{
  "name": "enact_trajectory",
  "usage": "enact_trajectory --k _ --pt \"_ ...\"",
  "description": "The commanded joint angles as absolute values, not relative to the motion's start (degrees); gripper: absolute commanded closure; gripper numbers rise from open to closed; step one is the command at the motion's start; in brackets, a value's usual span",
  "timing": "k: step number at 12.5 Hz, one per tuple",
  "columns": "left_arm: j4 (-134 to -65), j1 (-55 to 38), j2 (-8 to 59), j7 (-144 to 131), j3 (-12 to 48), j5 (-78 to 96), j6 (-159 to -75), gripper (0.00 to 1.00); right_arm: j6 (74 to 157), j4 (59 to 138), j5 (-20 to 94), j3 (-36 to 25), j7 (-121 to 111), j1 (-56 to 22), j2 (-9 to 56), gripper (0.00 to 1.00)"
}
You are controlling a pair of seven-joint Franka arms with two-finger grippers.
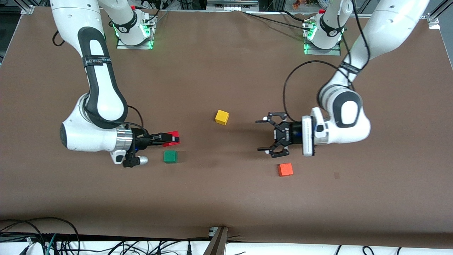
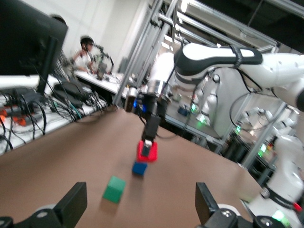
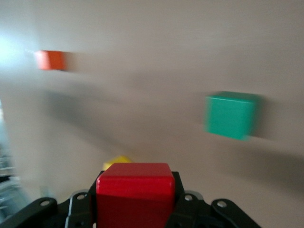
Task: Pass red block to right arm, stack on blue
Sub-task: 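Carry the red block toward the blue block while the left gripper withdraws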
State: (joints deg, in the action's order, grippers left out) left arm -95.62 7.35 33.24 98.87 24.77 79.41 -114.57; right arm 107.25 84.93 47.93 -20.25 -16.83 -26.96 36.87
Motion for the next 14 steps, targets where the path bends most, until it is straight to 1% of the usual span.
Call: enact_trajectory --k 1,3,5,8,9,12,14 --pt "-96.68 10.80 29.72 91.00 24.87 69.39 -108.93 0.00 108.97 85.25 32.93 -22.50 -16.70 -27.77 35.16 1.00" --pt "-96.68 13.69 26.73 82.92 24.78 59.03 -103.47 0.00 110.30 85.95 24.99 -23.02 -16.52 -27.86 34.72 1.00" --pt "-96.68 15.98 23.48 75.10 24.61 50.92 -97.24 0.00 112.05 87.97 20.94 -24.87 -15.48 -28.39 34.72 1.00" --pt "-96.15 18.01 20.14 62.44 24.61 35.81 -89.85 0.00 115.04 91.92 16.44 -26.54 -11.52 -30.93 32.53 1.00" --pt "-95.98 18.10 19.61 58.31 24.35 32.64 -87.30 0.00 117.31 94.37 16.44 -26.63 -11.34 -31.37 31.39 1.00" --pt "-93.70 18.37 17.23 49.07 24.17 21.04 -81.06 0.00 130.65 105.87 16.17 -26.63 -11.43 -32.34 27.34 1.00" --pt "-88.27 18.28 16.79 40.74 24.08 14.28 -74.92 0.00 136.03 110.46 16.17 -26.72 -11.86 -32.70 25.67 1.00"
